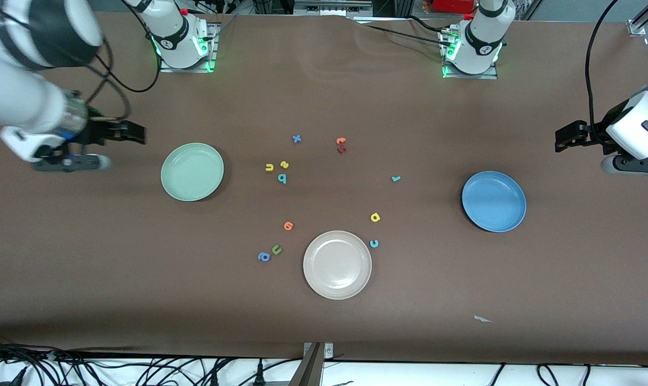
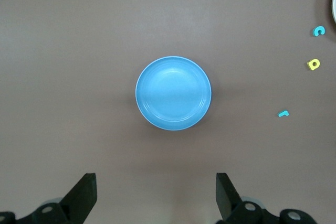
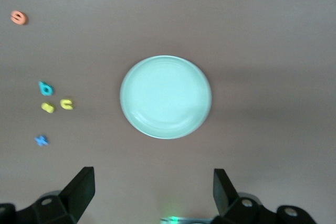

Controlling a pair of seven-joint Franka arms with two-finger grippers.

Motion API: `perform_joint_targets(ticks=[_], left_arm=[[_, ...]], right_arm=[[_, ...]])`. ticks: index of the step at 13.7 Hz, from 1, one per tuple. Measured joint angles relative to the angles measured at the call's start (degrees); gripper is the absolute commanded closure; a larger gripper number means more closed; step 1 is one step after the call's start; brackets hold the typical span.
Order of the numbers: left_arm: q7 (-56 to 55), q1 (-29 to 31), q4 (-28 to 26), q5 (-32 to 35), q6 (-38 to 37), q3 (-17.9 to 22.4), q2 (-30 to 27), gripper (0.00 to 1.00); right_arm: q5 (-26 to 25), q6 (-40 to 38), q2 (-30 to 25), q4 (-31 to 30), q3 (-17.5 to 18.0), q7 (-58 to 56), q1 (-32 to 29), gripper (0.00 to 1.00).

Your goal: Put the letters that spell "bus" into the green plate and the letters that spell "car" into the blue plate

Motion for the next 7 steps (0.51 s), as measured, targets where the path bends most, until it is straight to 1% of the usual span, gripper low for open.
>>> perform_joint_targets(ticks=[2,4,6,7], left_arm=[[0.0,0.0,-0.7,0.0,1.6,-0.1,0.5,0.0],[0.0,-0.1,-2.8,-0.1,5.1,-0.2,0.9,0.0],[-0.1,-0.4,-6.1,-0.9,9.4,-0.5,1.4,0.0],[-0.3,-0.5,-7.9,-1.5,11.7,-0.9,1.7,0.0]], right_arm=[[-0.1,4.4,0.0,-3.3,5.7,10.0,0.5,0.0],[-0.1,7.4,0.3,-6.1,9.2,16.1,1.2,0.0],[-0.7,13.7,1.3,-9.1,10.4,23.3,3.9,0.0],[-1.9,17.2,2.5,-10.1,10.5,27.5,5.6,0.01]])
